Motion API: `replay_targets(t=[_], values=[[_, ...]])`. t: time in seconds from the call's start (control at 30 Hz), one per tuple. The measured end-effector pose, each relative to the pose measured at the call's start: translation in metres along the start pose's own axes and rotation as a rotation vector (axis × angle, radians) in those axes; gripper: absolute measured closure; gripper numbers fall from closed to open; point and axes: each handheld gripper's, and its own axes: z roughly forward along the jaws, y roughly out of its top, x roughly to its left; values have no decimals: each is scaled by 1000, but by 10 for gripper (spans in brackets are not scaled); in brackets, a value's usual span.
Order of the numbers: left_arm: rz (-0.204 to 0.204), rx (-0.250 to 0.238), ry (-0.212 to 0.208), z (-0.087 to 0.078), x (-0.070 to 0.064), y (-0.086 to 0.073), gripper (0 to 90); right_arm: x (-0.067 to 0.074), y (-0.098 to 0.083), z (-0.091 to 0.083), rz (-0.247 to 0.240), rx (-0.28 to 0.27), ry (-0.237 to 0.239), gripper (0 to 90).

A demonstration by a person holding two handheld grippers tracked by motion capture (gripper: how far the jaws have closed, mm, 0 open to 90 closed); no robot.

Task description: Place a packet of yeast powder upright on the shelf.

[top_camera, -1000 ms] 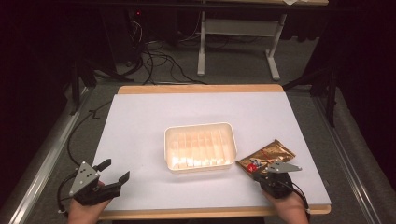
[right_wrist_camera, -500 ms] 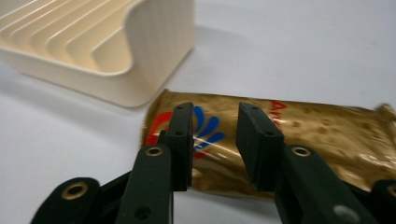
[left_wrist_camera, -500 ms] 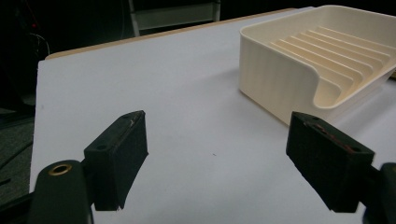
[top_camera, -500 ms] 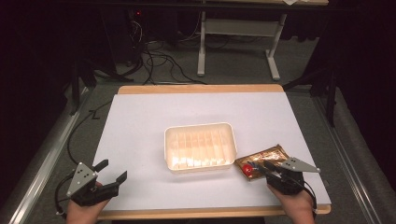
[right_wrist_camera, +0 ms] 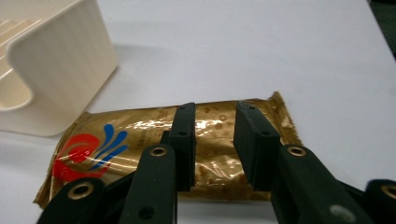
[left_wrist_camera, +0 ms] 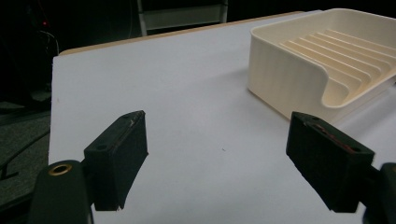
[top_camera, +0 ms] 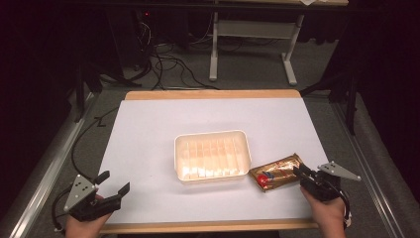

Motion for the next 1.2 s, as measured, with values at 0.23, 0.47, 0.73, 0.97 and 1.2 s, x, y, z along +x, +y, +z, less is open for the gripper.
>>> replay_targets(t=[0.23, 0.47, 0.73, 0.97, 1.2], values=[[-23, 15, -18, 5, 2, -2, 211, -18, -3, -1, 87, -13, -41, 683], [-27, 51, -22, 6, 3, -4, 207, -29, -4, -5, 120, -27, -38, 635], [-30, 73, -22, 10, 3, -5, 207, -32, -5, -4, 139, -27, -18, 577], [-20, 88, -23, 5, 1, -8, 205, -41, -8, -1, 193, -36, -6, 481], [3, 105, -8, -1, 2, -11, 203, -47, -8, 12, 260, -25, -1, 404]])
